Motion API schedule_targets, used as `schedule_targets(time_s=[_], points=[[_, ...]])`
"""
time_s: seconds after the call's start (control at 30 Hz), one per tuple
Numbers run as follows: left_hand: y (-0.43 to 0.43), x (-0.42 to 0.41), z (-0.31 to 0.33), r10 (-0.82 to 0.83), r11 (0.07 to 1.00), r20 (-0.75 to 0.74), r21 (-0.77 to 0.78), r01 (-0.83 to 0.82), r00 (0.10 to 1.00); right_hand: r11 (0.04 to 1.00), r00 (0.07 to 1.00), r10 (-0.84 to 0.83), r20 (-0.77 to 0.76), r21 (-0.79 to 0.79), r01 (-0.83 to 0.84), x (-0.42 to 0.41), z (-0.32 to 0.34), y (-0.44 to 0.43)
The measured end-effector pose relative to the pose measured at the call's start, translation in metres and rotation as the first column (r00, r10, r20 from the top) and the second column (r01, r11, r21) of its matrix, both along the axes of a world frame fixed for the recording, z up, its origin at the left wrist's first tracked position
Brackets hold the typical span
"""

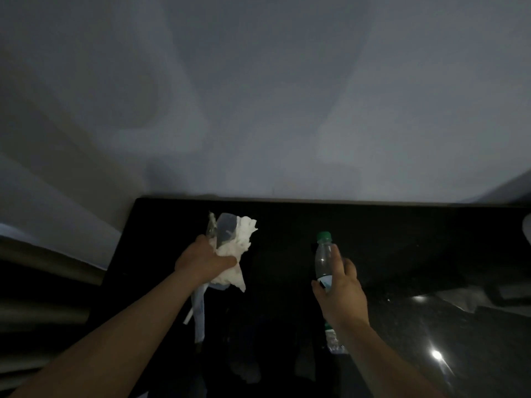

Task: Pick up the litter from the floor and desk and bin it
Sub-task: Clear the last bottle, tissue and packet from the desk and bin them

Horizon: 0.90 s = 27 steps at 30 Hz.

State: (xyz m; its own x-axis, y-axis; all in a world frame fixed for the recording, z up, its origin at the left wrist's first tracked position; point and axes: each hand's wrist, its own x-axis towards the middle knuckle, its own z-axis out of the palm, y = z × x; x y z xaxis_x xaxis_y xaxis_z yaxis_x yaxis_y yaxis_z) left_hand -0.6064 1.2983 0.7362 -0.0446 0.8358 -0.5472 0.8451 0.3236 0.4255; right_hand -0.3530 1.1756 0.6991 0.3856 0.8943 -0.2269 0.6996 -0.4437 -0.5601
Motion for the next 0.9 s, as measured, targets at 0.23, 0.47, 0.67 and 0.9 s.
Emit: schedule_targets(time_s=[0.23,0.47,0.67,0.9], points=[[-0.018,0.003,0.052,-0.040,0.990,0.110,0.140,0.025,0.993,0.981,0.995,-0.062,-0.072,0.178,0.074,-0.021,0.058,-0.005],[-0.027,-0.009,0.137,-0.160,0.957,0.346,0.284,0.059,0.925,0.897,0.992,-0.104,-0.074,0.423,0.125,-0.054,0.152,-0.020],[-0.033,-0.013,0.229,-0.308,0.881,0.492,0.470,0.049,0.814,0.736,0.985,-0.161,-0.054,0.659,0.157,-0.068,0.259,-0.040],[-0.071,0.018,0.339,-0.503,0.800,0.608,0.596,0.066,0.614,0.507,0.951,-0.308,-0.028,0.841,0.190,-0.060,0.370,-0.096]])
